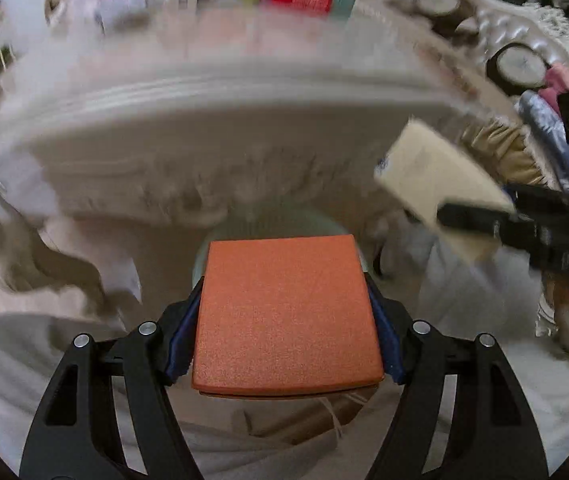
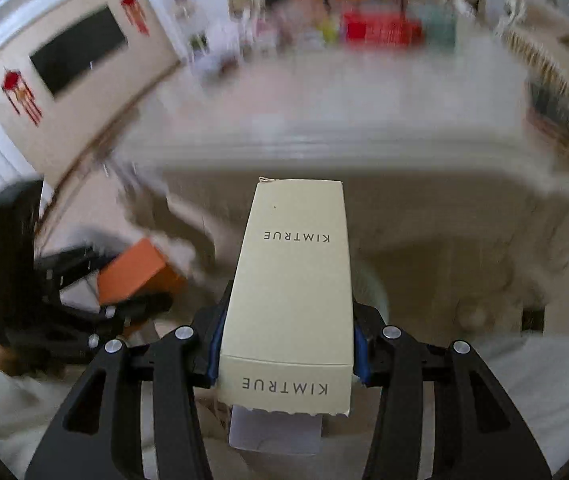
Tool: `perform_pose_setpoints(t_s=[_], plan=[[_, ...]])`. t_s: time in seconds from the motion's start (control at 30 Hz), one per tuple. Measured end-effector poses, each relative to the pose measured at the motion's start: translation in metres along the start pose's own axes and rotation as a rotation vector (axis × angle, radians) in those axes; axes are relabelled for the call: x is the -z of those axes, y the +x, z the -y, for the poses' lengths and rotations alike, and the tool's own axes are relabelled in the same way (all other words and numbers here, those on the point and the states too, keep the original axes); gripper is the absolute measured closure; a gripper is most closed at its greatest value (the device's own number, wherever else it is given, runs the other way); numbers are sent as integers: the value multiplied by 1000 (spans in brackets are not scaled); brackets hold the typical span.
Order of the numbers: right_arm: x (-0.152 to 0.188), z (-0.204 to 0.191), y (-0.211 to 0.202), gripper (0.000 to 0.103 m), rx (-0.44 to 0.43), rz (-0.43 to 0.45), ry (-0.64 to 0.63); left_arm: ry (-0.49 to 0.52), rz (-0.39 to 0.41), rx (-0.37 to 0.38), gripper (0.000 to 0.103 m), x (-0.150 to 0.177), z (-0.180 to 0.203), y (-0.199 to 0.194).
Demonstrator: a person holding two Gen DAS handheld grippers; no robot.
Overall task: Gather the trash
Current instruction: 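Drop the orange and KIMTRUE boxes into the wastebasket, opening both tools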
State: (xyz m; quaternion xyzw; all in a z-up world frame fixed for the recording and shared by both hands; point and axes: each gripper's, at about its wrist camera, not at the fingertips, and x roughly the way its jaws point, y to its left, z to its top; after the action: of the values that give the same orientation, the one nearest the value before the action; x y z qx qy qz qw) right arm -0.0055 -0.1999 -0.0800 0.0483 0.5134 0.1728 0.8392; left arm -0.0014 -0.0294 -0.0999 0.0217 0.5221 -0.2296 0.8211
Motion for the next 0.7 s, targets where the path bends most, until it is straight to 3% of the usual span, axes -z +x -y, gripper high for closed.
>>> perform_pose_setpoints(t_s=[0.2,0.37,0.43,0.47,0.5,0.53,0.57,0.7], plan=[[4,0,53,57,49,-133,-23,7,-124,-18,32,-3,-6,54],[12,2,67,56,64,-155,-34,0,-167,-23,31,-1,-12,74],[13,5,68,47,51,-141,-43,-12,-181,-39,31,2,-16,77],[12,7,69,33,58,-139,-48,-17,-182,-48,31,3,-17,79],[11,7,69,27,83,-127,-52,-23,-180,-59,31,4,-19,81],[10,6,68,25,105,-114,-56,-30,-174,-71,26,4,-21,81],[11,6,67,25,115,-110,-55,-35,-159,-74,9,4,-21,79],[13,12,62,25,138,-97,-28,-25,-28,-113,6,0,-21,63]])
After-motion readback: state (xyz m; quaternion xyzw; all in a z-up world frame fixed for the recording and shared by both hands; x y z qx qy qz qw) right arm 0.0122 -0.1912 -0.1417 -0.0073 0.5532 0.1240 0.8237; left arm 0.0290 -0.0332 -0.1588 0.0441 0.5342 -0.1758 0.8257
